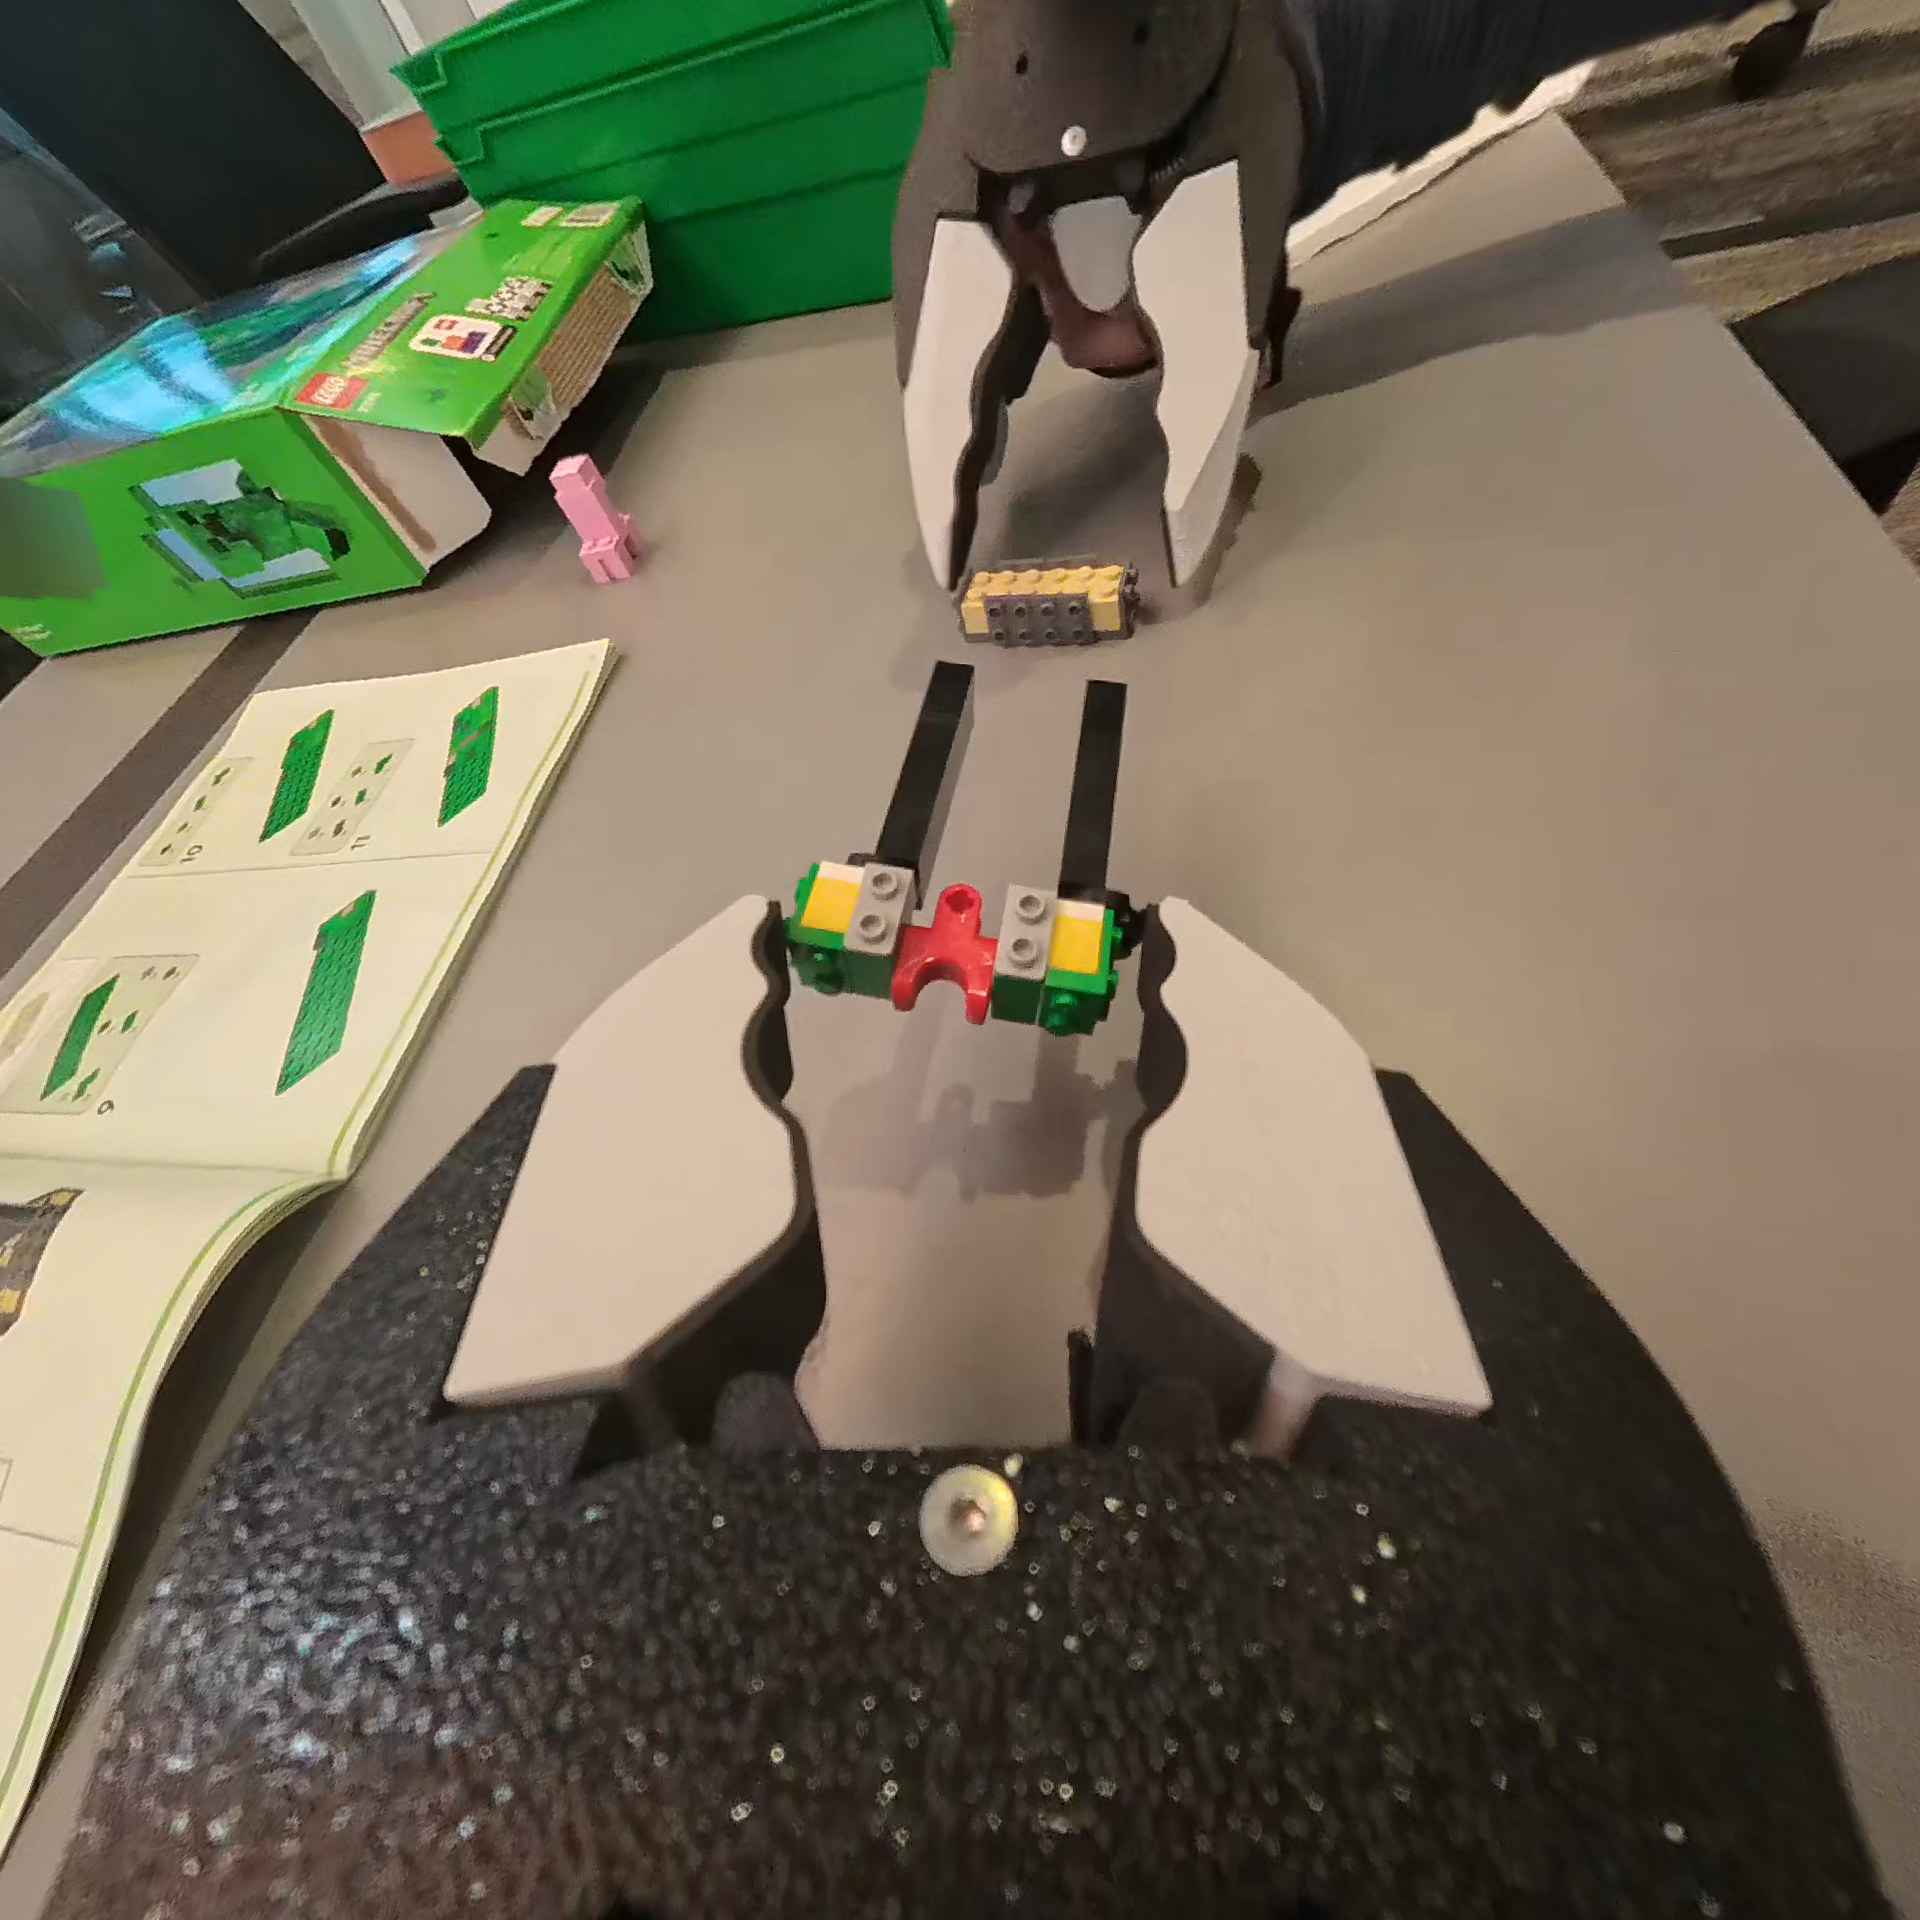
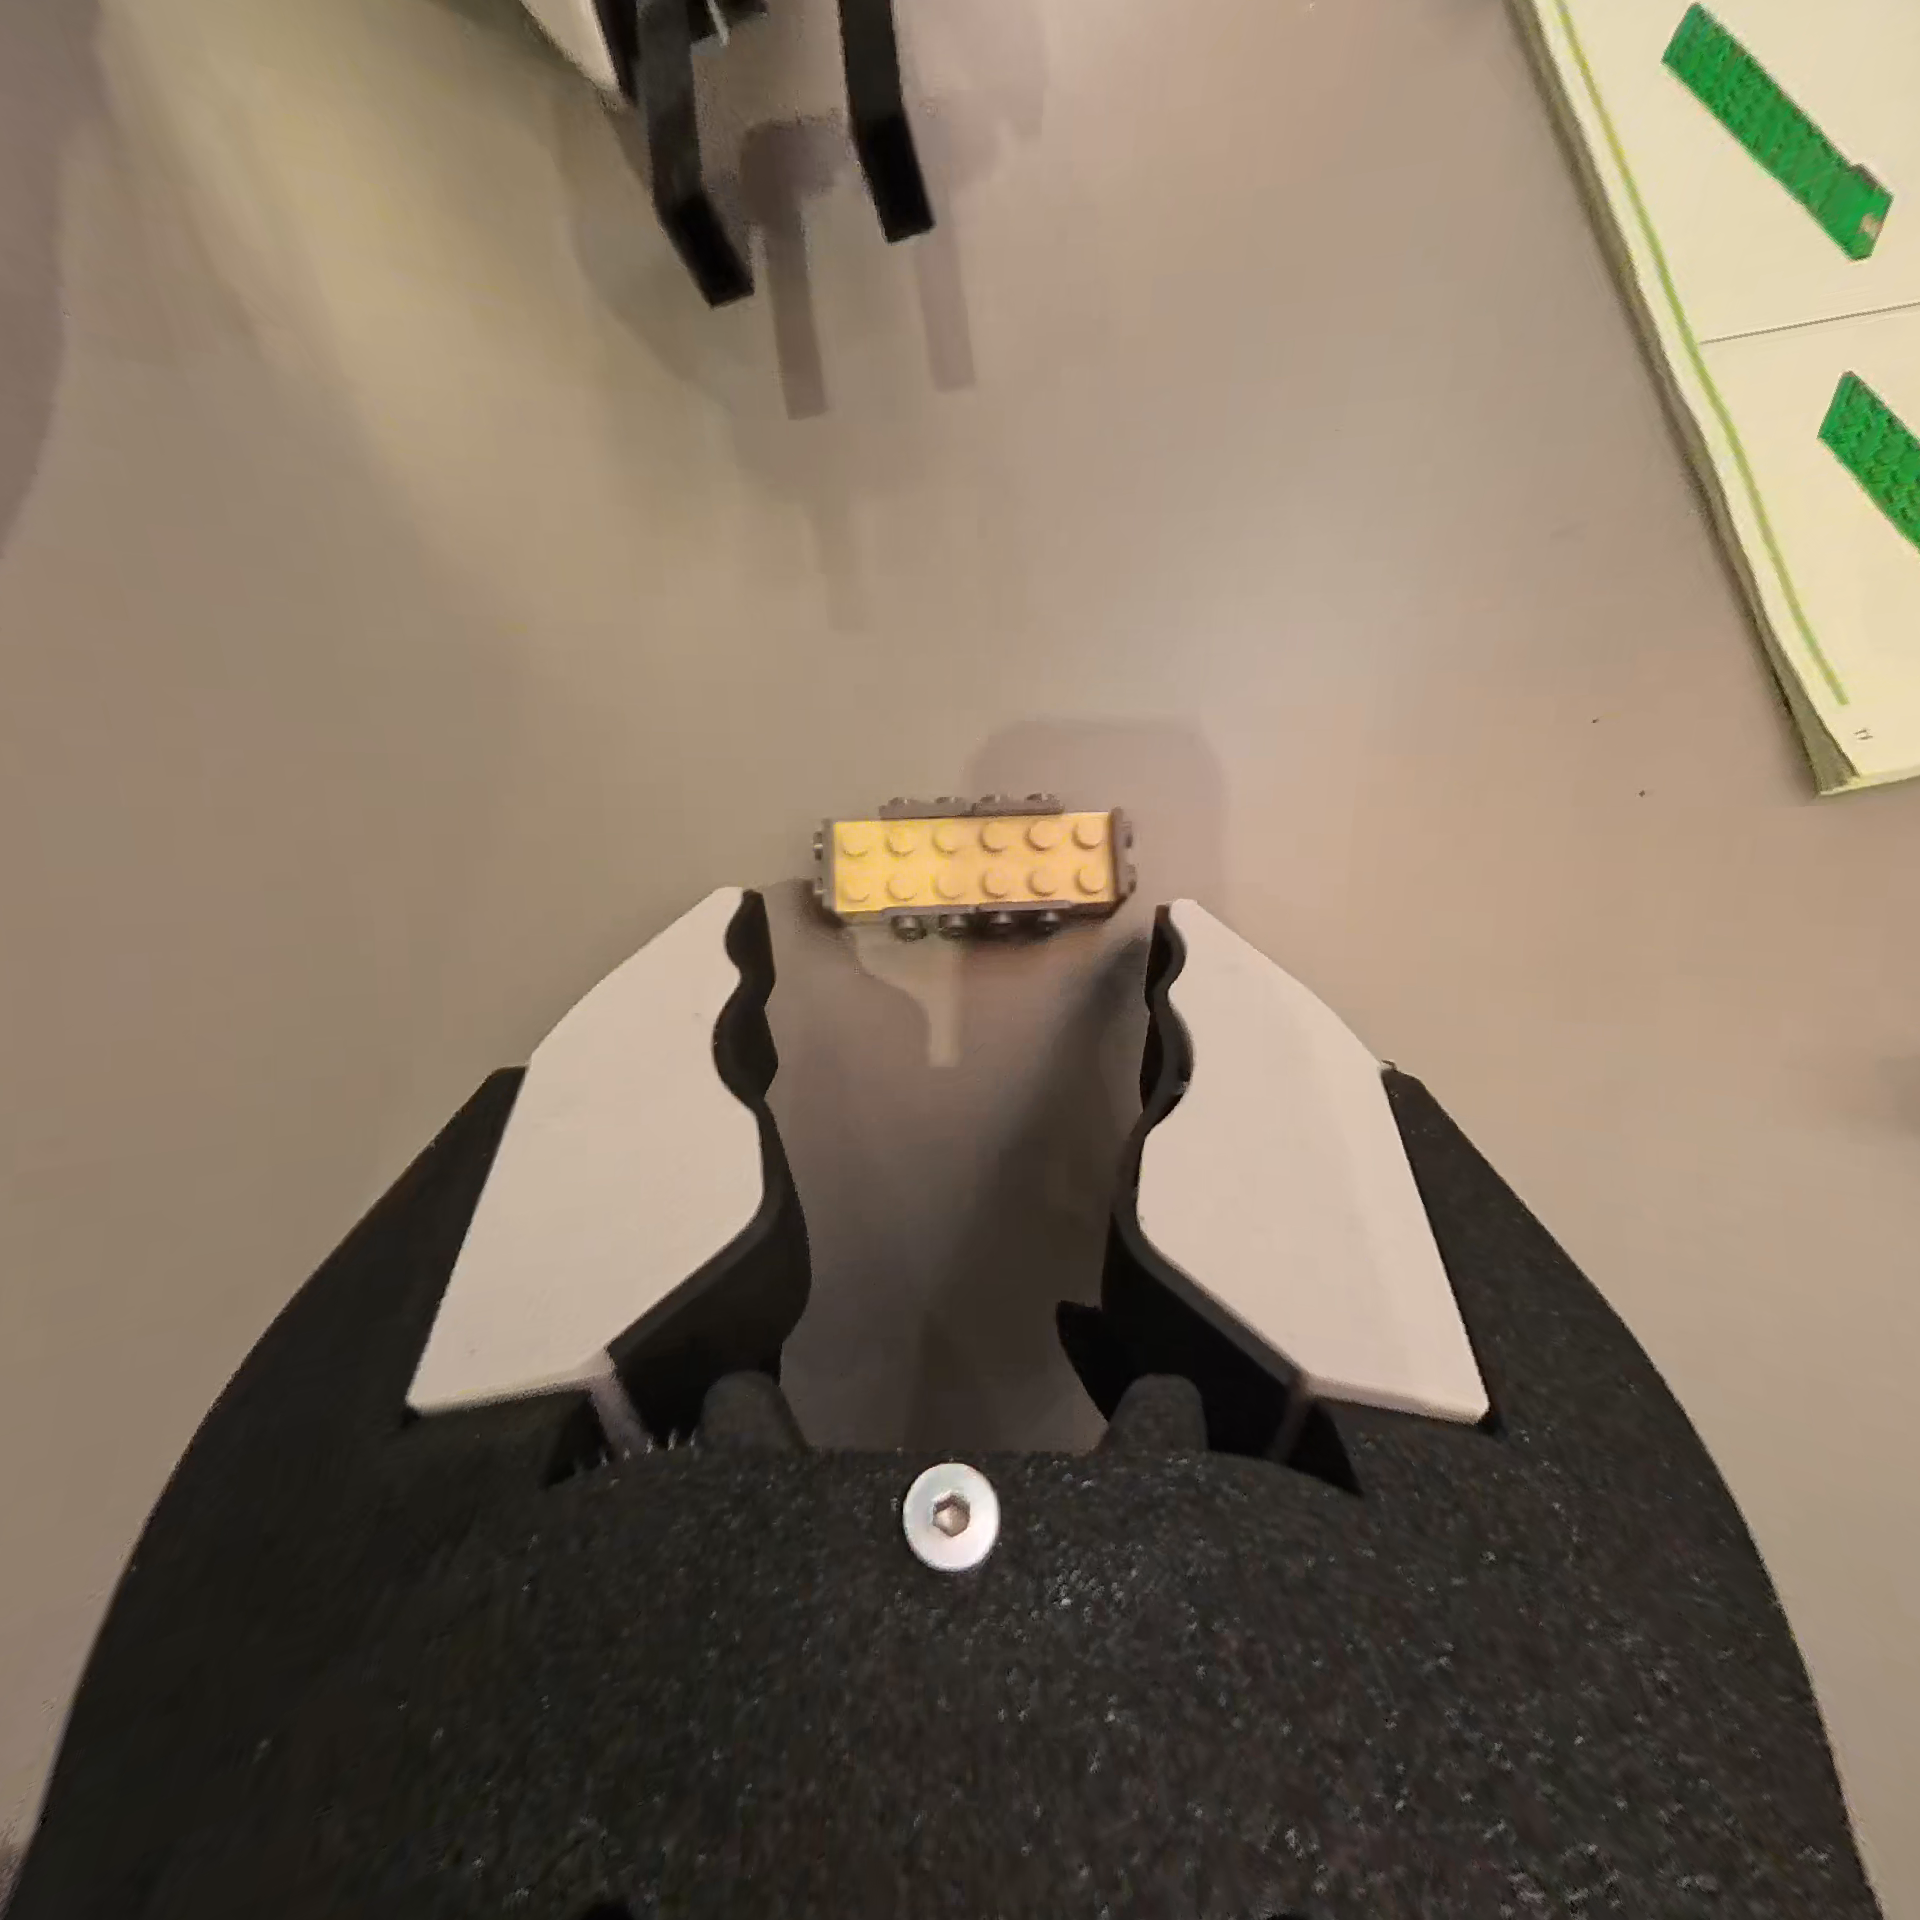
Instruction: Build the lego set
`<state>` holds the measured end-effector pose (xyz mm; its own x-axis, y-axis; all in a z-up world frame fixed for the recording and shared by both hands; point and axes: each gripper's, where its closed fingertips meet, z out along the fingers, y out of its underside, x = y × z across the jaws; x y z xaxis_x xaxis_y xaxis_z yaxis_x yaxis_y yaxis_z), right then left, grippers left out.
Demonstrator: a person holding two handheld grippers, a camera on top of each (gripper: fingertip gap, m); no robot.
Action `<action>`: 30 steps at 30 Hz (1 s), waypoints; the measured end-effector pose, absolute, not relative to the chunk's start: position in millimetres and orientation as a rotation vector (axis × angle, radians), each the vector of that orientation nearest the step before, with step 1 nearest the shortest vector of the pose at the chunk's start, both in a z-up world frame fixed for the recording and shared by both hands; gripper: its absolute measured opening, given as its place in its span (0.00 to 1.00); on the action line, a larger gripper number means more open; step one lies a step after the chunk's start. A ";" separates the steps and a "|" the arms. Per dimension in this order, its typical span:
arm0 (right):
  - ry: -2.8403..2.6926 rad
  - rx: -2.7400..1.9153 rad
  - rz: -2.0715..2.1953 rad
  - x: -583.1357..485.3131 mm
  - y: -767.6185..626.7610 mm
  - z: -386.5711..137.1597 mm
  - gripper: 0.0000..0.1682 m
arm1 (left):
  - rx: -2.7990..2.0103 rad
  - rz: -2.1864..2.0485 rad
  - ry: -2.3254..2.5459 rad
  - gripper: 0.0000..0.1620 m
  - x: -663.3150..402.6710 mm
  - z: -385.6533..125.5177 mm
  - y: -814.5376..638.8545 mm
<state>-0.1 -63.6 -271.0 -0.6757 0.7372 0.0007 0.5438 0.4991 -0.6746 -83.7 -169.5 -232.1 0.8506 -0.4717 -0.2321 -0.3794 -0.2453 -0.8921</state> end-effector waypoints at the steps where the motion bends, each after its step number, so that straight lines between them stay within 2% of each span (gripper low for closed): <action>1: -2.461 -1.081 0.949 -1.6 -63.2 -271.5 0.41 | -1.866 -0.093 0.646 0.40 -82.5 -232.9 -169.1; 3: -2.479 -1.065 0.930 -4.4 -64.7 -273.5 0.41 | -1.868 -0.075 0.663 0.40 -81.2 -234.4 -169.2; 5: -2.508 -1.046 0.888 -6.4 -65.9 -276.1 0.35 | -1.865 -0.068 0.670 0.40 -80.5 -234.7 -169.6; 10: -2.732 -1.051 0.615 0.5 -49.9 -270.4 0.35 | -1.853 -0.074 0.669 0.40 -80.2 -233.0 -171.1; 12: -2.904 -1.108 0.323 13.6 -34.5 -266.9 0.35 | -1.850 -0.076 0.676 0.40 -79.2 -233.0 -172.4; 16: -3.108 -1.159 -0.526 41.6 -0.9 -253.3 0.35 | -1.846 -0.076 0.689 0.40 -78.1 -233.4 -174.5; 19: -3.123 -1.221 -1.111 60.1 10.5 -246.6 0.35 | -1.841 -0.082 0.688 0.40 -78.4 -232.6 -176.3; 21: -3.102 -1.171 -1.351 62.4 15.6 -247.2 0.35 | -1.841 -0.083 0.689 0.40 -79.3 -232.6 -177.5; 26: -3.092 -1.148 -1.377 52.6 5.3 -261.3 0.35 | -1.838 -0.086 0.695 0.40 -78.8 -232.4 -179.2; 30: -3.068 -1.174 -1.262 49.6 -0.8 -266.2 0.48 | -1.828 -0.070 0.708 0.40 -77.5 -231.1 -180.1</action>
<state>49.6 -0.8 -266.2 -0.7148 0.6934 -0.0903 0.4292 0.5371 0.7262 -77.5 -180.1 -231.1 0.8185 -0.4973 -0.2876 -0.4312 -0.2011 -0.8796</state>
